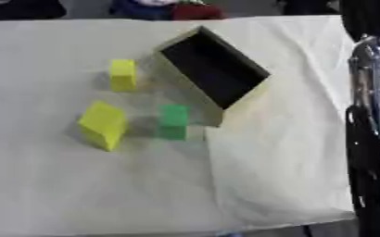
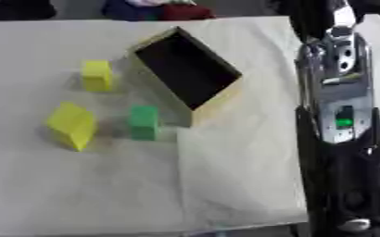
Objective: Pick up objects on the table and place them in the box.
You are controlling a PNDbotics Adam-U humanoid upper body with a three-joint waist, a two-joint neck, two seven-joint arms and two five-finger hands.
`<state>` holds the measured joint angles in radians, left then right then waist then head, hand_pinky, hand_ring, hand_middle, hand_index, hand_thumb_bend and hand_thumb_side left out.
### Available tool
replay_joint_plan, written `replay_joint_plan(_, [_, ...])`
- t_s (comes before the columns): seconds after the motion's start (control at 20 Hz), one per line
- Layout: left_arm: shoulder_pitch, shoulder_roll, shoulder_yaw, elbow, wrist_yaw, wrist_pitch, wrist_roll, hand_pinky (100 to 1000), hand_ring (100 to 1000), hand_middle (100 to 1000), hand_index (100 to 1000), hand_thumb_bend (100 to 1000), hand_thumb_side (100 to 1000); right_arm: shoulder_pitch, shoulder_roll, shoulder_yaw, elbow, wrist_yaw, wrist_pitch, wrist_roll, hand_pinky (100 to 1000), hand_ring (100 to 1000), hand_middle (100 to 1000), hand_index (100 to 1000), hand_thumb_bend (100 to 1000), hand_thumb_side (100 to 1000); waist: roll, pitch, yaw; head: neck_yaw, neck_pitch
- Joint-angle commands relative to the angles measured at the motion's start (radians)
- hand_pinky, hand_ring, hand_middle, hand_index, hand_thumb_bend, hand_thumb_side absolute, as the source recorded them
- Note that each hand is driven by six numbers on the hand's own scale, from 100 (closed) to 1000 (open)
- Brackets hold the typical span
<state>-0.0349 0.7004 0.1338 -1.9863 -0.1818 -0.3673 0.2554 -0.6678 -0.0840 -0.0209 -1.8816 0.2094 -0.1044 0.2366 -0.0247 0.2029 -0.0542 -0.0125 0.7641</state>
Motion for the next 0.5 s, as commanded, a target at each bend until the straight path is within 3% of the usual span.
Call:
replay_joint_plan(0.05, [-0.011,0.012,0.018,-0.014,0.008,0.001,-0.008,578,645,738,803,100,606,-0.013,-0.006,-0.007,-0.024,0.007,0.003,-0.001,794,810,651,732,100,988,0.004,-0.014,0.002,0.009,0.001])
replay_joint_plan(0.4, [-0.018,0.022,0.014,-0.014,0.011,0.001,-0.022,585,651,741,809,100,604,-0.013,-0.004,-0.005,-0.026,0.008,0.002,0.003,794,809,650,731,100,987,0.005,-0.014,0.001,0.014,-0.008])
replay_joint_plan(0.45, [-0.020,0.028,0.010,-0.014,0.007,0.001,-0.029,589,655,742,813,100,510,-0.013,-0.004,-0.005,-0.027,0.008,0.002,0.004,794,808,650,731,100,984,0.005,-0.015,0.001,0.014,-0.008])
replay_joint_plan(0.5, [-0.023,0.039,0.004,-0.014,-0.001,0.000,-0.041,594,659,743,817,100,594,-0.013,-0.004,-0.005,-0.027,0.008,0.002,0.004,794,808,650,731,100,987,0.006,-0.015,0.000,0.014,-0.008])
